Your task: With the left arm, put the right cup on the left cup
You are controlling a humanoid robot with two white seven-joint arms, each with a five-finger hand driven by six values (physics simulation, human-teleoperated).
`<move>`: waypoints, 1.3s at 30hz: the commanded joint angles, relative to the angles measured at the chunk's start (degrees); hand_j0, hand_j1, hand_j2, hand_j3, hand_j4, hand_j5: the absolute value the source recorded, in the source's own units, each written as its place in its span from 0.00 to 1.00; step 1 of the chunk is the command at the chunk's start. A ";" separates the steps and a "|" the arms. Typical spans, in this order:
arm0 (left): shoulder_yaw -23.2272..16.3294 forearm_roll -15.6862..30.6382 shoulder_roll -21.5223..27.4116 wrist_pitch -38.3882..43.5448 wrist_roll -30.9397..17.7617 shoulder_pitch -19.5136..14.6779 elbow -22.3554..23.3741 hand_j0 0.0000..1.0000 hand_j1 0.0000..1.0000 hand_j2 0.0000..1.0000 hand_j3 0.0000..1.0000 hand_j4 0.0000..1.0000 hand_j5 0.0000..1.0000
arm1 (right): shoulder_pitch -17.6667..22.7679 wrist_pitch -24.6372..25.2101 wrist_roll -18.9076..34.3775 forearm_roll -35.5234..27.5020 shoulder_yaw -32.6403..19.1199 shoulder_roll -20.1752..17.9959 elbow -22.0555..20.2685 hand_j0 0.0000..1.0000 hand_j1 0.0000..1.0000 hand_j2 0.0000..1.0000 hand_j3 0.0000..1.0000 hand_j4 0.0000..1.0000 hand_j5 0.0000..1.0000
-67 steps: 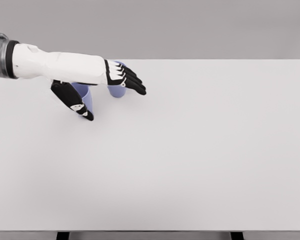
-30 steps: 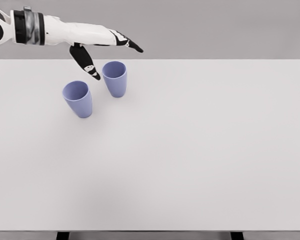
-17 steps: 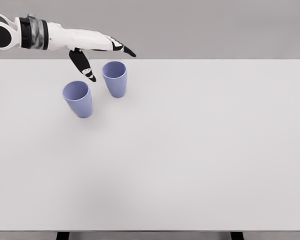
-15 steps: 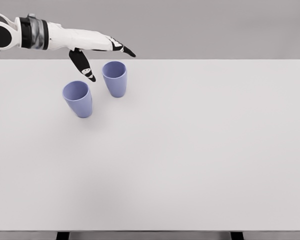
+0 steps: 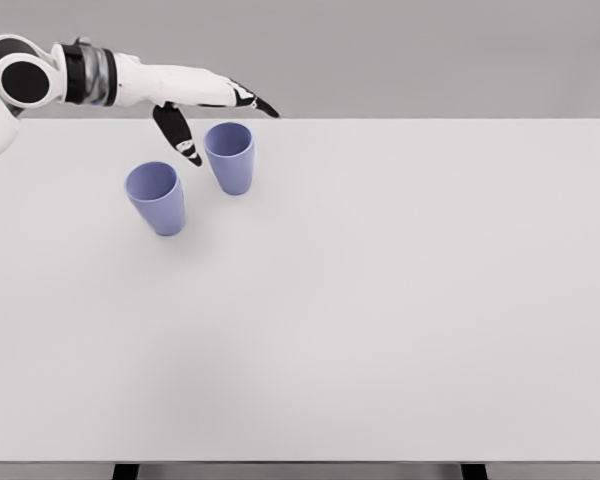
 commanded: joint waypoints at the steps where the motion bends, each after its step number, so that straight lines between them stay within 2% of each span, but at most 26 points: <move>1: 0.28 0.10 -0.64 0.16 0.02 0.09 0.75 1.00 1.00 1.00 1.00 1.00 1.00 | -0.09 -0.03 0.02 0.06 -0.01 0.00 0.01 1.00 1.00 1.00 1.00 1.00 1.00; 19: 0.28 -0.34 -0.72 0.16 0.02 0.79 1.71 1.00 1.00 1.00 1.00 1.00 1.00 | -0.09 -0.03 0.02 0.06 -0.01 0.00 0.01 1.00 1.00 1.00 1.00 1.00 1.00; 29: 0.19 -1.05 -2.57 0.16 1.27 0.79 8.04 1.00 1.00 1.00 1.00 1.00 1.00 | 0.00 -0.03 0.02 0.06 -0.01 0.00 0.01 1.00 1.00 1.00 1.00 1.00 1.00; 32: 0.54 -3.42 -4.41 0.16 1.71 0.79 10.94 1.00 1.00 1.00 1.00 1.00 1.00 | 0.00 -0.03 0.02 0.06 -0.01 0.00 0.01 1.00 1.00 1.00 1.00 1.00 1.00; 39: 0.46 -3.86 -6.08 0.16 2.50 0.97 12.26 1.00 1.00 1.00 1.00 1.00 1.00 | -0.09 -0.03 0.02 0.06 -0.01 0.00 0.01 1.00 1.00 1.00 1.00 1.00 1.00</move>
